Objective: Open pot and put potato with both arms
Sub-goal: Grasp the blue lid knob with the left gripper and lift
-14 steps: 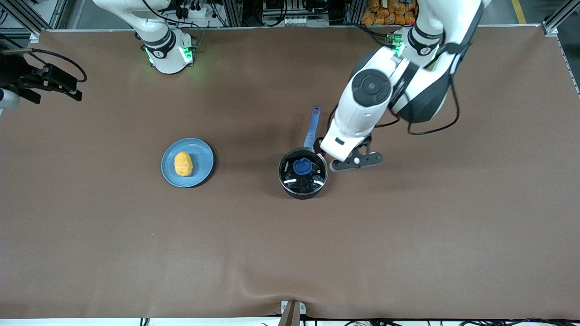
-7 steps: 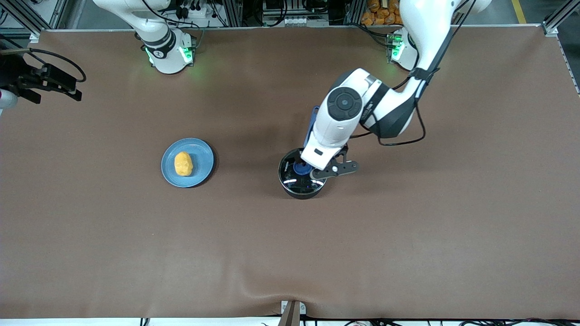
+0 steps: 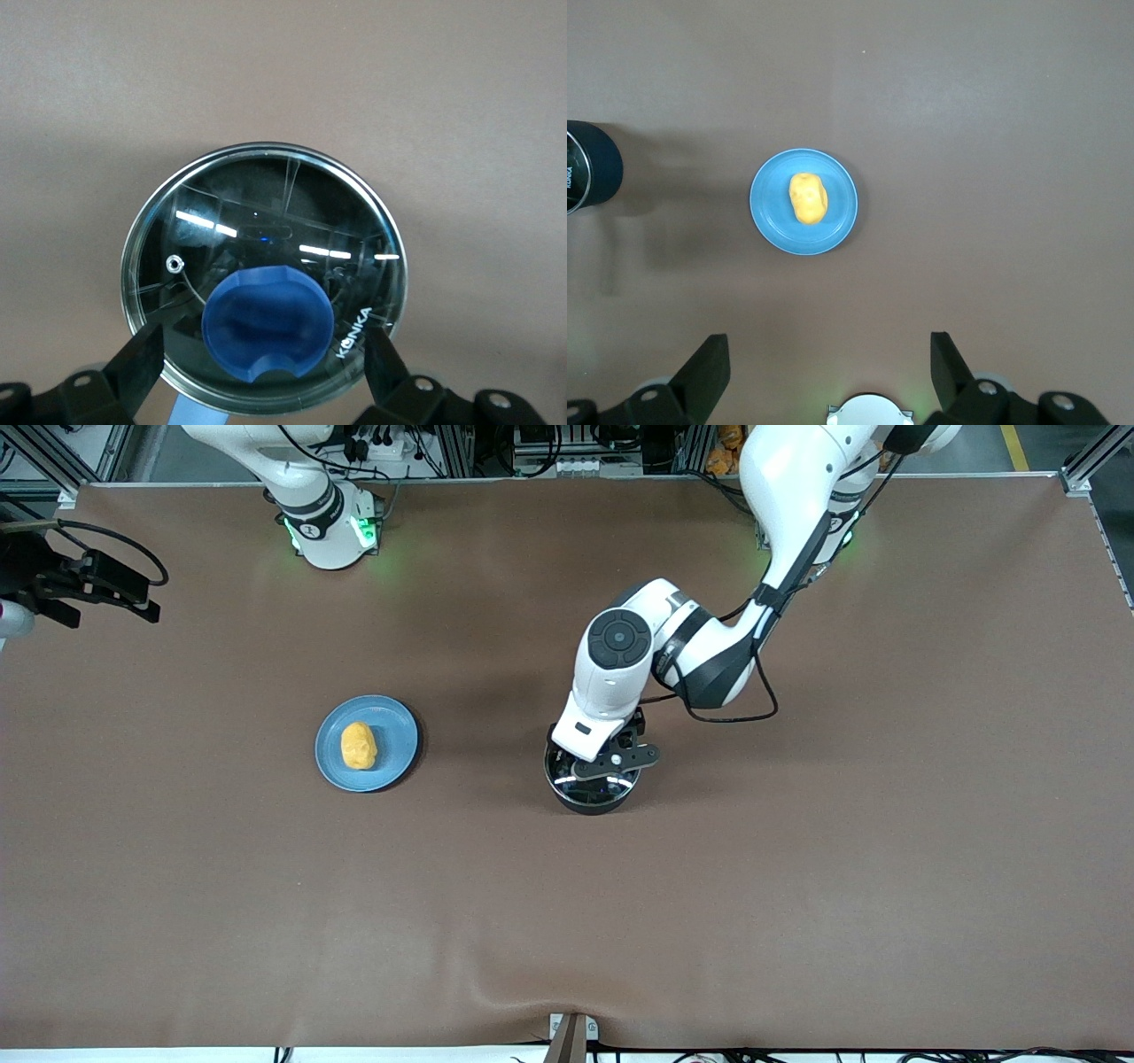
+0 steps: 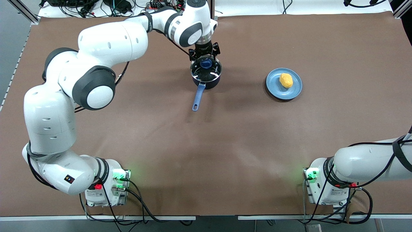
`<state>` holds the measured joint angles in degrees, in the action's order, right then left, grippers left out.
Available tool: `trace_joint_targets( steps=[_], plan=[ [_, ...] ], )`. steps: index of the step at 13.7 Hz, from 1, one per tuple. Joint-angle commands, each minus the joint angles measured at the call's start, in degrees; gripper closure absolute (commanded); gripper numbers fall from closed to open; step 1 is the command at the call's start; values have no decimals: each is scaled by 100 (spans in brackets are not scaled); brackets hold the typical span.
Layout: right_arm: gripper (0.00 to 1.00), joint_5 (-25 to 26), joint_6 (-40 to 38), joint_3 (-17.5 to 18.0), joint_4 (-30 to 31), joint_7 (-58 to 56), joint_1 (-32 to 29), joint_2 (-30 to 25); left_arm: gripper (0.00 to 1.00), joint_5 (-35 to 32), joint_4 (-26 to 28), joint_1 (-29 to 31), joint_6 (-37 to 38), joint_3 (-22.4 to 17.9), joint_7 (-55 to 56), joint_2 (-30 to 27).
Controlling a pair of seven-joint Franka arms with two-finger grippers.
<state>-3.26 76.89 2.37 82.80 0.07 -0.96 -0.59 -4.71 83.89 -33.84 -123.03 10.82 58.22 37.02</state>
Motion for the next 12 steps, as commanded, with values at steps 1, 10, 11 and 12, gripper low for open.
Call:
trace_joint_targets(
  steps=[1, 10, 11, 12],
  plan=[
    [0, -96, -52, 70, -9, -24, -132, -12, 0, -188, -180, -96, 8, -80, 172, 182],
    [0, -96, -60, 70, -9, -24, -132, -12, 0, -232, -180, -131, -36, -89, 189, 314],
    [0, -96, -60, 70, -9, -24, -132, -12, 0, -232, -180, -132, -45, -89, 189, 323],
    [0, -96, -60, 70, -9, -24, -132, -12, 0, -232, -180, -140, -80, -89, 189, 332]
  ],
)
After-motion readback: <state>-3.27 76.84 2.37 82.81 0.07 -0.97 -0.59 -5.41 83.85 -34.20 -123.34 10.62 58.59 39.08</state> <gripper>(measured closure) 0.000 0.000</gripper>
